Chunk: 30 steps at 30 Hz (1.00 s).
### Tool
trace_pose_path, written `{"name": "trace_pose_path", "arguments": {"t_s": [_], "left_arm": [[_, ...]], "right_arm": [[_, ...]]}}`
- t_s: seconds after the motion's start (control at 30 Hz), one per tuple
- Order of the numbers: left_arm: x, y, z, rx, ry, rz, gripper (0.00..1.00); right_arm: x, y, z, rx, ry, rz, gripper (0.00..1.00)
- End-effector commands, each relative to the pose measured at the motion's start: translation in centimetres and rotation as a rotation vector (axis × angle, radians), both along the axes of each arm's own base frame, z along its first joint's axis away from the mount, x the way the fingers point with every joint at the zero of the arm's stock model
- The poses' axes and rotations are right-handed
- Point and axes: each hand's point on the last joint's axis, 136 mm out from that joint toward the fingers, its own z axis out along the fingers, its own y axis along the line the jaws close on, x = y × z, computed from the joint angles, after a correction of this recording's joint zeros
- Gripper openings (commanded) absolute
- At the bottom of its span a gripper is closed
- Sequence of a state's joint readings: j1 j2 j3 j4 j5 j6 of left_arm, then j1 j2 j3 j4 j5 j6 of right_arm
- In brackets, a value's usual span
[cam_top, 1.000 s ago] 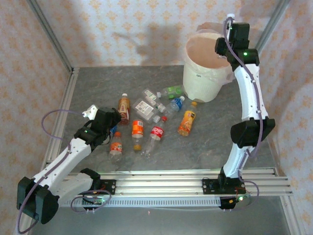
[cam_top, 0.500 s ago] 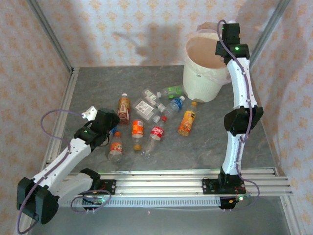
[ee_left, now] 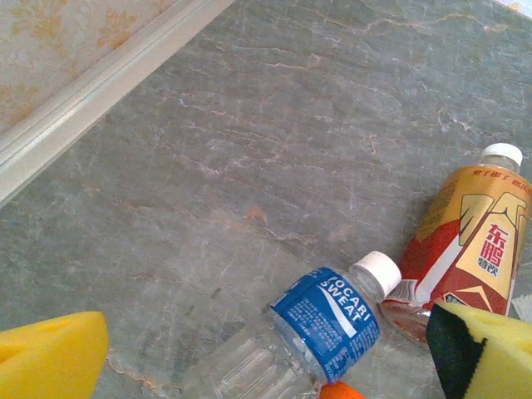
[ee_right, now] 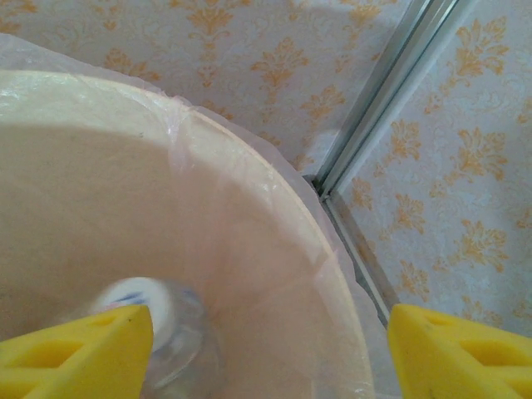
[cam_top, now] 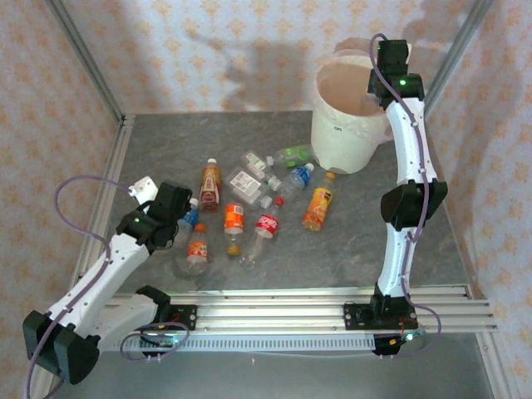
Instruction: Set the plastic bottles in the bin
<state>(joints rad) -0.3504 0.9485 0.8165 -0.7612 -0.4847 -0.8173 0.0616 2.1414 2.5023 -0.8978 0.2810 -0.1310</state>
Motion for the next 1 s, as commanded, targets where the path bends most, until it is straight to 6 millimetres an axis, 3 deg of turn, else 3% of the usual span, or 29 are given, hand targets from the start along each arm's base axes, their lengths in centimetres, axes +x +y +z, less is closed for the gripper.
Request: {"name": "trace_pose_path", "arguments": {"t_s": [0.0,0.37,0.5,0.57,0.77,0.87,0.97], "left_arm": [[-0.9,1.5,-0.1,0.062,0.026,0.042,1.00],[-0.6,0.6,-3.1,0.000,0.129,-0.016,1.00],[-1.0,-0.6,-4.6,-0.058,0.194,-0.088,1.00],[-1.6,-1.0,-5.3,-0.073,0.235,-0.117,1.00],[-1.7,-2.3,-7.3,-0.107,0.291,-0.208,1.00],[-1.3,-1.1,-7.9,-0.023,0.330,-0.168,1.00],[0.2,-1.3,-8.6,0.010,0.361,-0.200,1.00]], "right_arm": [[-0.3,-0.9,1.6,-0.004,-0.047,-0.046,0.75],[-3.2,-0.2,5.1,0.079,-0.118,-0.035,0.82],[-5.1,0.8,6.5,0.133,-0.153,0.013,0.89],[-6.1,1.3,7.0,0.154,-0.176,0.042,1.00],[-9.2,1.9,8.4,0.206,-0.322,0.083,0.99],[-10.9,2.6,8.9,0.265,-0.370,0.108,0.99],[-12.5,3.8,8.8,0.311,-0.395,0.175,0.99]]}}
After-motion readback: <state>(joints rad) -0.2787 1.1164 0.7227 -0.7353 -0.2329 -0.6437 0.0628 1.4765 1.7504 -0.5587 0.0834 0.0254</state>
